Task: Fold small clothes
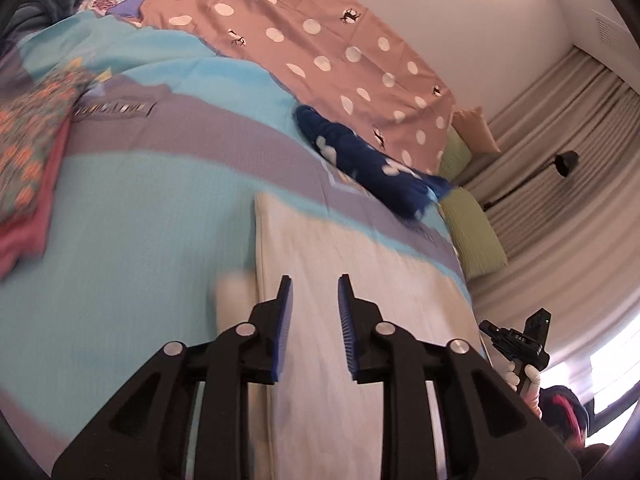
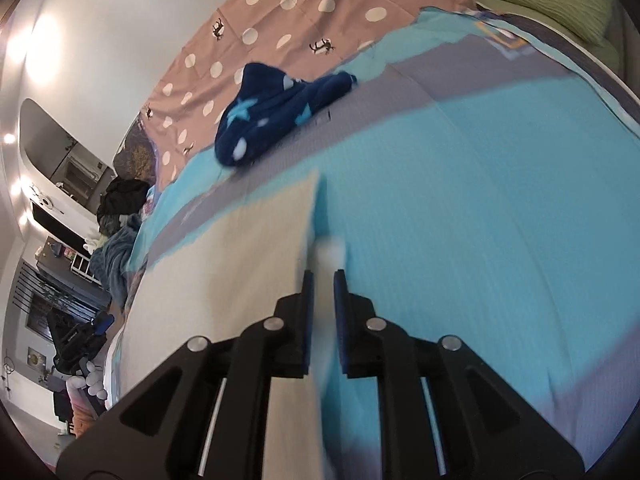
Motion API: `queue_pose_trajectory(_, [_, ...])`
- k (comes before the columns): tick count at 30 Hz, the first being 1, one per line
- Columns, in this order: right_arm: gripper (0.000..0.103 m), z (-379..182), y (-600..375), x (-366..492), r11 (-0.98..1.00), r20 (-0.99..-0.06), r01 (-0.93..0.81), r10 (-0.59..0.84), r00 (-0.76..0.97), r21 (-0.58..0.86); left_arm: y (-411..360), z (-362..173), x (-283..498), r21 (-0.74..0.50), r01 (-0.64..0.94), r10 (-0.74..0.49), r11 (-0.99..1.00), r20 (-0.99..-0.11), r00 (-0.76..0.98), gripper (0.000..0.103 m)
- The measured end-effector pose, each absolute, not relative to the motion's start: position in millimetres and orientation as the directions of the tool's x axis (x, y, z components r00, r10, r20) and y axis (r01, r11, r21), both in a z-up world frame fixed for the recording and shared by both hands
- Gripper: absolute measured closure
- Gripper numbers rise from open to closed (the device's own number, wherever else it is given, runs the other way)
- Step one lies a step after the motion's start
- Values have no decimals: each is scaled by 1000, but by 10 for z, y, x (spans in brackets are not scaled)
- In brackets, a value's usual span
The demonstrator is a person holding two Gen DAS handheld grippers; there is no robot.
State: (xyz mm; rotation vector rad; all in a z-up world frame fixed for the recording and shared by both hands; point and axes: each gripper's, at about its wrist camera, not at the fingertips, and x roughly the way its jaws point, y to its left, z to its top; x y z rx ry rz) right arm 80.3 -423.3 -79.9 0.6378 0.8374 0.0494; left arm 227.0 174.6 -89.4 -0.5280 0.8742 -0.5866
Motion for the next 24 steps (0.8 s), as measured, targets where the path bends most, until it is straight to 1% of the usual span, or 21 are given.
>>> queue_pose_trajectory(4, [91, -891, -4132, 219, 806, -698, 216, 303, 649, 551, 1900, -1039, 1756, -682, 220, -683, 698, -542, 489, 73])
queue_pose_trajectory(8, [91, -953, -4058, -215, 782, -702, 238, 325, 634, 576, 2066, -1216, 1307, -678, 153, -656, 719, -591, 469, 73])
queue_pose_trajectory(9, [91, -946, -4047, -282, 778, -699, 238, 327, 636, 581, 2101, -1229, 1248, -683, 146, -658, 716, -589, 470, 73])
queue_pose_trajectory(13, [87, -904, -4016, -500, 766, -687, 244, 326, 650, 594, 2184, -1186, 970, -691, 156, -666, 706, -573, 478, 73])
queue_pose_trajectory(15, [85, -891, -4003, -596, 755, -677, 246, 330, 658, 608, 2208, -1164, 854, -688, 160, -665, 708, -572, 480, 69])
queue_pose_trajectory(18, [82, -879, -3962, -678, 750, -664, 234, 340, 666, 619, 2215, -1164, 732, -683, 169, -666, 711, -576, 474, 67])
queue_pose_trajectory(21, [79, -911, -3924, -744, 747, -666, 232, 351, 658, 623, 2179, -1207, 628, -670, 181, -667, 720, -595, 449, 59])
queue_pose_trajectory(24, [78, -968, -3911, -770, 736, -672, 245, 362, 646, 631, 2133, -1317, 585, -679, 172, -677, 714, -608, 414, 59])
